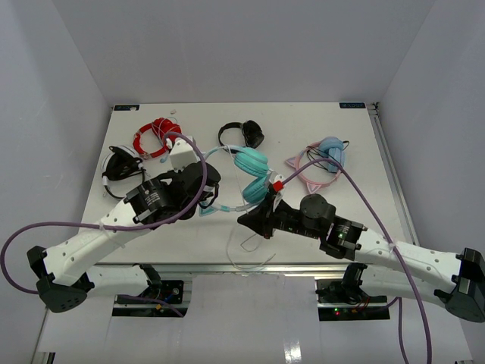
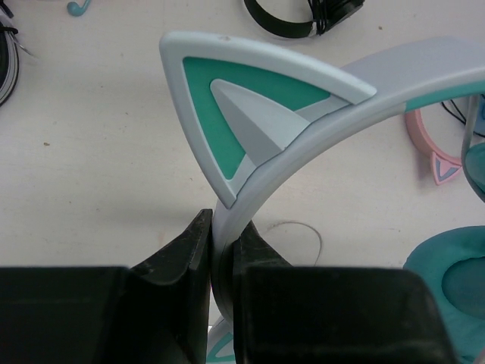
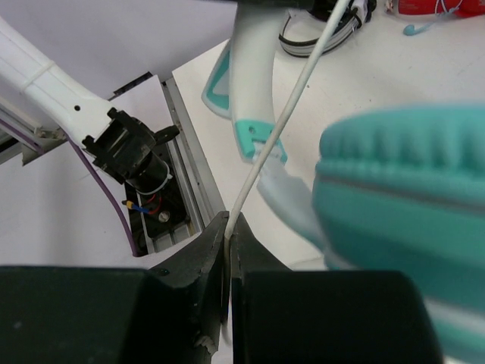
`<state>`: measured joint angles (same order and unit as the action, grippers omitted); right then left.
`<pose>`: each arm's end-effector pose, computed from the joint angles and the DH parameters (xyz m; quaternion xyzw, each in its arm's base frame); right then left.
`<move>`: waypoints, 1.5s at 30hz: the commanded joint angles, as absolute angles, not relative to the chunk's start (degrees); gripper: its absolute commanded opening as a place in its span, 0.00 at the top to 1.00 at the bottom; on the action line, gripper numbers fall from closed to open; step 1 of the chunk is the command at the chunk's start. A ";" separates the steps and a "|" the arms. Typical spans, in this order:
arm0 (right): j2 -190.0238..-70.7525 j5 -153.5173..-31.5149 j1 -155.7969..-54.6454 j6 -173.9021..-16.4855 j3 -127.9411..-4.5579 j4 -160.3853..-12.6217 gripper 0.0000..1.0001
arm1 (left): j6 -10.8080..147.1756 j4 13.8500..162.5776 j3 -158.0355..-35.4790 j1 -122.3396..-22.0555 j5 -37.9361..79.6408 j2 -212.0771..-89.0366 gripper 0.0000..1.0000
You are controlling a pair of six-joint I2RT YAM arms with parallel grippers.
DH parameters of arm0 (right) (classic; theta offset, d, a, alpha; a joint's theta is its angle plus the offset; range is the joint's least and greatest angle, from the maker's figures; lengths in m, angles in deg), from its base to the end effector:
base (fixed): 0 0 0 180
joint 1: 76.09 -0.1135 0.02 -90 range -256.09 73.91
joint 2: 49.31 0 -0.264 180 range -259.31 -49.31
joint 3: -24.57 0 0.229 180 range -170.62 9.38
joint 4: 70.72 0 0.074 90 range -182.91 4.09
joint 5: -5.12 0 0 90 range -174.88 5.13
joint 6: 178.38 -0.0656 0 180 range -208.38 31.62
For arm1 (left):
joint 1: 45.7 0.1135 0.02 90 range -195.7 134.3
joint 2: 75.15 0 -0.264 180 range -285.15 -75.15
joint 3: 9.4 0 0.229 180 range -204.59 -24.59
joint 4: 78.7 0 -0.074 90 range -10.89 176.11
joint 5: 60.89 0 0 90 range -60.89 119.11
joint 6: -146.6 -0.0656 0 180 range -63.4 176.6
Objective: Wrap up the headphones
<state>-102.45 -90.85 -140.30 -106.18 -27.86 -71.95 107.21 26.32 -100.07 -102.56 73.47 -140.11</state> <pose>0.0938 0.2099 0.3172 -0.3162 0.6457 0.4837 0.4992 0.1442 -0.1369 0.3604 -0.0839 0.8740 -0.0505 0.4760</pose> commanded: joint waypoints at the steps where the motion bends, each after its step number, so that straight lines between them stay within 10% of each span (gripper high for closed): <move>1: -101.93 -86.73 -142.55 -105.67 -25.76 -71.51 0.91 | 114.52 30.28 -104.86 -101.68 78.84 -137.50 1.00; 21: -103.85 -68.70 -143.51 -104.73 -17.00 -59.50 0.90 | 116.55 31.56 -102.57 -101.68 73.05 -135.22 1.00; 45: -124.85 -73.94 -143.51 -96.50 -9.68 -8.96 0.56 | 120.92 34.44 -98.66 -101.68 70.08 -132.80 1.00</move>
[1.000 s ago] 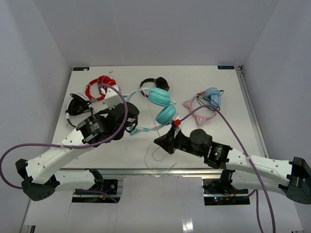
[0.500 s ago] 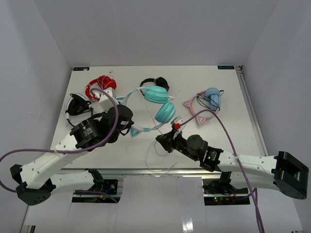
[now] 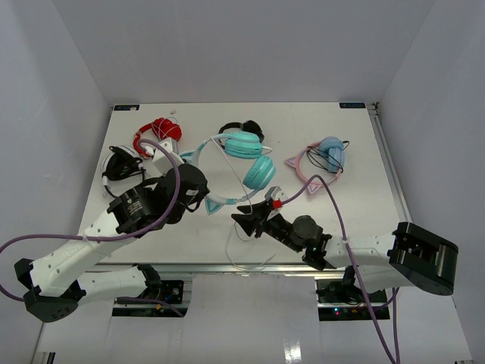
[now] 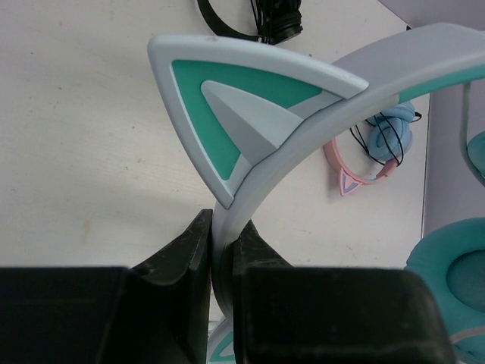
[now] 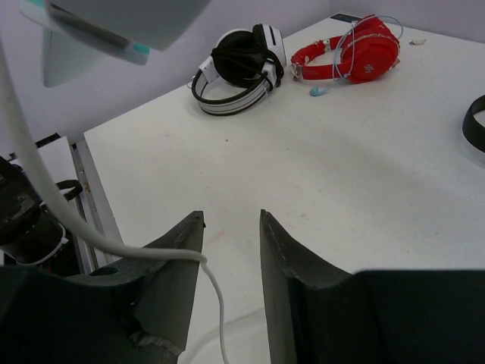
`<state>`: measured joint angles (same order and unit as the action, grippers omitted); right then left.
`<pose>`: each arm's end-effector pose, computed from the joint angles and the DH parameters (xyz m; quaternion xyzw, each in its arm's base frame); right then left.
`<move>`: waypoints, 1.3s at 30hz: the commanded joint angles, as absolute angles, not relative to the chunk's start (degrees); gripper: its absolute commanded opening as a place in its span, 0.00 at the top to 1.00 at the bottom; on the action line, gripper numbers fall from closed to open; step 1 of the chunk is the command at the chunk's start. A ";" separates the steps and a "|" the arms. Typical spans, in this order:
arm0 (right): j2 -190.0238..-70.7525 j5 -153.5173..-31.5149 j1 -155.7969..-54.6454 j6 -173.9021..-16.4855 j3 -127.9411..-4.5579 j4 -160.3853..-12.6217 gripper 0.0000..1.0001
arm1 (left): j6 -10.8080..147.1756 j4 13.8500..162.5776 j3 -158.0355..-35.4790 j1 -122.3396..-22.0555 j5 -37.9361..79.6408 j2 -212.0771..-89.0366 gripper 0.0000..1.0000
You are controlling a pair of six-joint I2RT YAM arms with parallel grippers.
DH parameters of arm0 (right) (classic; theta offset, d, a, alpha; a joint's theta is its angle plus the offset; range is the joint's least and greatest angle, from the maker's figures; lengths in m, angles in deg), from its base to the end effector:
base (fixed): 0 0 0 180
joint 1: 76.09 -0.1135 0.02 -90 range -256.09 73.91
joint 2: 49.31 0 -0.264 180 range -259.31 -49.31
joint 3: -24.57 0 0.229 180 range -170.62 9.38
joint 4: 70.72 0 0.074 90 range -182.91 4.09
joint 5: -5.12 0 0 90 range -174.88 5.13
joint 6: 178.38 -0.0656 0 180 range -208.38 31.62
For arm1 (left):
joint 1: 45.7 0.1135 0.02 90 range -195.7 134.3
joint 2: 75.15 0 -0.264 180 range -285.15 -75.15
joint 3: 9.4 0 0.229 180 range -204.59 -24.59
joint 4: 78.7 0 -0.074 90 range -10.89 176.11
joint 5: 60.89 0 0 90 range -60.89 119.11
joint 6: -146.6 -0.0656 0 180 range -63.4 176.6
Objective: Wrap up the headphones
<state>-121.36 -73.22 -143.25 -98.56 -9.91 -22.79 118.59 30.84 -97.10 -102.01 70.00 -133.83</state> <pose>0.1116 0.2309 0.2499 -0.2353 0.5971 0.4266 0.6372 0.1332 -0.1223 0.3683 -0.1858 0.8460 -0.1675 0.4709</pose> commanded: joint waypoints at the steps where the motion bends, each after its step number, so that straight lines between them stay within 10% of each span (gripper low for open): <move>1: -125.89 -74.22 -143.51 -96.41 -9.30 -7.75 0.54 | 120.99 34.43 -98.68 -101.68 70.07 -132.75 1.00; 14: -135.99 -72.97 -143.51 -95.82 -8.28 6.11 0.69 | 120.68 34.69 -99.16 -101.68 66.87 -129.64 1.00; 19: -139.37 -71.29 -142.85 -95.59 -9.19 7.42 0.91 | 120.82 34.66 -94.96 -101.68 66.71 -125.81 1.00; 39: -123.59 -73.85 -130.04 -94.47 -4.50 -2.76 0.92 | 95.26 32.17 -94.44 -101.68 45.95 -123.03 1.00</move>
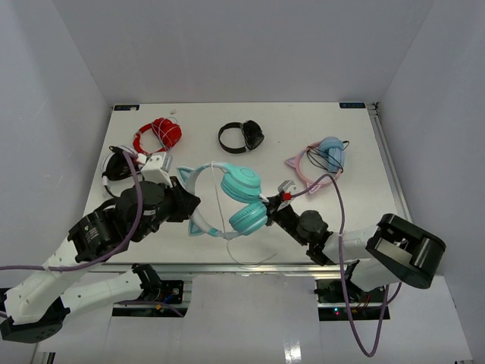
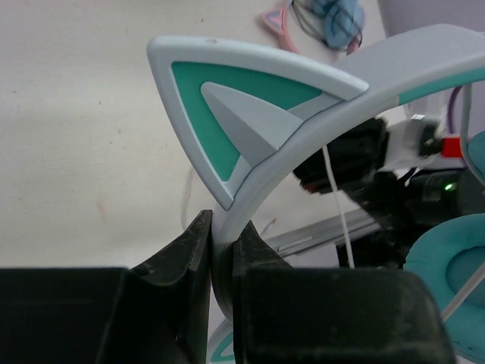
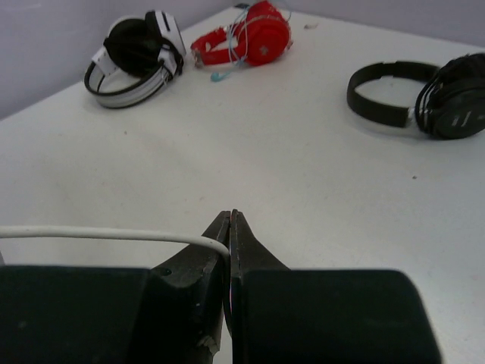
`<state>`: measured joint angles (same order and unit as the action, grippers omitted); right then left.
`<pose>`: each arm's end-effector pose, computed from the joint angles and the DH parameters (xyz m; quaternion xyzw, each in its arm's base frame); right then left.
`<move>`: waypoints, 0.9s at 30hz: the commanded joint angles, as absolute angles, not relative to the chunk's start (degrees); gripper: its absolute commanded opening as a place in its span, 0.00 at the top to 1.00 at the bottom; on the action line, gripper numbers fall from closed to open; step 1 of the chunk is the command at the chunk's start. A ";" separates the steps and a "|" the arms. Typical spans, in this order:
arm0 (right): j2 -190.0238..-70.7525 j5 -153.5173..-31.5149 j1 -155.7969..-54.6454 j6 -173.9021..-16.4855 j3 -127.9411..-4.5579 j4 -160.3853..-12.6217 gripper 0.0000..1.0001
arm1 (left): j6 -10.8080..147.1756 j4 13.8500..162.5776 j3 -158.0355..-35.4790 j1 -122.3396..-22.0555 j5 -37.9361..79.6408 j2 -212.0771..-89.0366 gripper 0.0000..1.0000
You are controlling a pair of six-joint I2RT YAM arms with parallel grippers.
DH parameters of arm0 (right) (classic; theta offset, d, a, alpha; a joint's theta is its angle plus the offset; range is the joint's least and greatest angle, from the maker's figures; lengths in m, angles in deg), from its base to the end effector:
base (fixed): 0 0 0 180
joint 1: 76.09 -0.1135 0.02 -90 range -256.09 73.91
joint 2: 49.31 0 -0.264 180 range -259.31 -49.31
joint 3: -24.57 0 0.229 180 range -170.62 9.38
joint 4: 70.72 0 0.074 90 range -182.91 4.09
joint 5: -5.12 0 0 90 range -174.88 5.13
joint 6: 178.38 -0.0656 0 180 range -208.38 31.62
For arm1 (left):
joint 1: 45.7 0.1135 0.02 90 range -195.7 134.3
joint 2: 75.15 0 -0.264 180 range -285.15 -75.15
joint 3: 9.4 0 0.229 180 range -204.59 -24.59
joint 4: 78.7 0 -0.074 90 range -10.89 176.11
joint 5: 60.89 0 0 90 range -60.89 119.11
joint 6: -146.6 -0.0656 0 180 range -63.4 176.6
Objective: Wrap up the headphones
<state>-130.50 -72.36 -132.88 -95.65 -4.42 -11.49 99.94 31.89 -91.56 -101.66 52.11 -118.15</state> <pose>0.1526 0.2072 0.2103 -0.2016 0.6322 0.3337 0.6696 0.0887 -0.0856 0.3705 -0.0053 0.8555 -0.2601 0.4478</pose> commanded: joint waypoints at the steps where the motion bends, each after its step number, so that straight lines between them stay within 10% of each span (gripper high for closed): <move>1: -121.81 -74.65 -129.26 -94.27 -4.41 -4.39 0.92 | 95.28 31.53 -94.10 -101.68 46.75 -123.61 1.00; 9: -112.00 -77.58 -126.91 -93.22 -3.99 -14.50 0.92 | 97.02 33.51 -91.08 -101.68 56.86 -120.78 1.00; 27: -107.16 -82.35 -121.05 -89.96 -19.67 -41.51 0.92 | 79.25 38.99 -86.46 -101.68 34.45 -129.62 1.00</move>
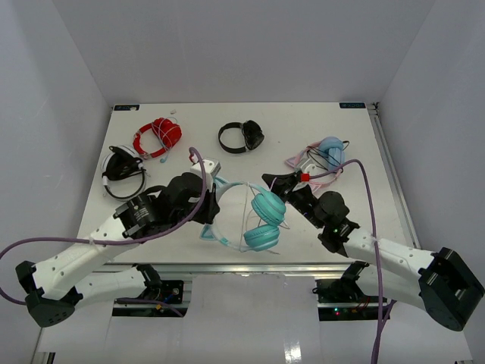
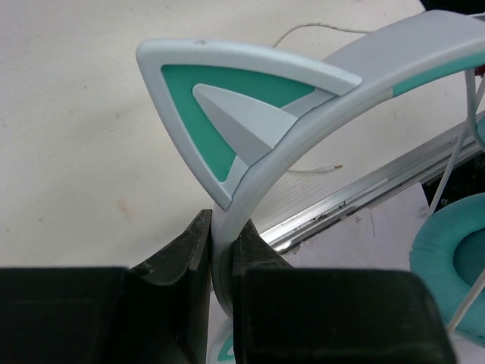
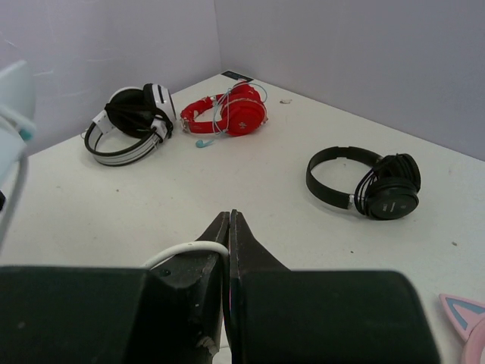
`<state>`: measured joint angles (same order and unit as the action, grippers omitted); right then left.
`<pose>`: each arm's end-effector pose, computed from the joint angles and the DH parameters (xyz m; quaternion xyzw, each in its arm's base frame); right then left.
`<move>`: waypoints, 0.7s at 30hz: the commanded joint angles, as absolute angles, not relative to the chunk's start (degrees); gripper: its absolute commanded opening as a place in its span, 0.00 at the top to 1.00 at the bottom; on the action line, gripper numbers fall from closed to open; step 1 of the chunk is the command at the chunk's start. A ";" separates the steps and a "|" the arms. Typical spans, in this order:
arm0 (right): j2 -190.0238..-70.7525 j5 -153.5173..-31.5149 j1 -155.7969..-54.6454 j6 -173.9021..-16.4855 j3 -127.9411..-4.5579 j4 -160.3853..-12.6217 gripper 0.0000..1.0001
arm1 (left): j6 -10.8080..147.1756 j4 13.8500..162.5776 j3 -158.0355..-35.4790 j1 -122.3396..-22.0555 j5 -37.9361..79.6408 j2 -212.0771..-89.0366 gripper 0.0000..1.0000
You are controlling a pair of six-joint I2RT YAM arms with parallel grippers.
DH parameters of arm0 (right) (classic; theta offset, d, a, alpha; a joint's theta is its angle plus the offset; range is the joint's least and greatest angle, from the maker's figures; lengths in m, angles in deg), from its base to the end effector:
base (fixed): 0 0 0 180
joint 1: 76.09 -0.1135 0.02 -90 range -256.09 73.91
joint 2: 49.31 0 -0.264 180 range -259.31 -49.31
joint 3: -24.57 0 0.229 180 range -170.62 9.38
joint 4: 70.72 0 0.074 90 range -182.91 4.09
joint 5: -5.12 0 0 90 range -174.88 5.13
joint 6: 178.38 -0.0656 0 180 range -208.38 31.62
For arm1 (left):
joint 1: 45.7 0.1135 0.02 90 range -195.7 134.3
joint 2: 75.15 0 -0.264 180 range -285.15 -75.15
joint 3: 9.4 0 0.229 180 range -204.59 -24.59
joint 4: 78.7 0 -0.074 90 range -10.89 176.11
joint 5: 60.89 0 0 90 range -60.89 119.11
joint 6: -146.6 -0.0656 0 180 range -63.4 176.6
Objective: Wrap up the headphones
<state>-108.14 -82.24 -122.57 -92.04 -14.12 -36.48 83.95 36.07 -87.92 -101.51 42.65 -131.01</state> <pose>0.1631 0.1674 0.2945 -0.2075 0.5790 0.3212 0.7201 0.1165 -0.1441 0.3270 0.1775 0.8929 -0.1843 0.3704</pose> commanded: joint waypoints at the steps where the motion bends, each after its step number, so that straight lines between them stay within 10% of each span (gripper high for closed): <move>1: -107.05 -82.50 -120.92 -89.65 -20.17 -42.65 0.92 | 78.59 39.54 -85.83 -101.68 33.76 -129.56 1.00; 21: -107.20 -81.35 -120.13 -88.64 -26.17 -46.72 0.92 | 72.13 41.02 -82.17 -101.68 29.23 -131.90 1.00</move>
